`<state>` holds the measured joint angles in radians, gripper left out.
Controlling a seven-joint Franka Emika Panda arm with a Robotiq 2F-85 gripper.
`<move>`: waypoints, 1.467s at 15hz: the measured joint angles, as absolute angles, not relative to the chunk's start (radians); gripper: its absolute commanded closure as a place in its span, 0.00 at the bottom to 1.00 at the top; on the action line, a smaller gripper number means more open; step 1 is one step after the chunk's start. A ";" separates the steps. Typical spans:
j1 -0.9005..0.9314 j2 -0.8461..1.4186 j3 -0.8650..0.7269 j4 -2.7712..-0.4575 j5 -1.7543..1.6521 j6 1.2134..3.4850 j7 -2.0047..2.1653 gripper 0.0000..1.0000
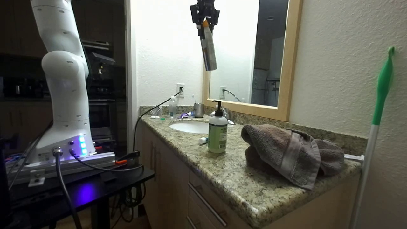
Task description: Move the silver bottle backwards
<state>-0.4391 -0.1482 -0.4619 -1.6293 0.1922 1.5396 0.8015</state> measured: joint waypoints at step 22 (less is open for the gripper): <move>-0.512 0.502 -0.484 -1.020 0.399 1.404 0.970 0.44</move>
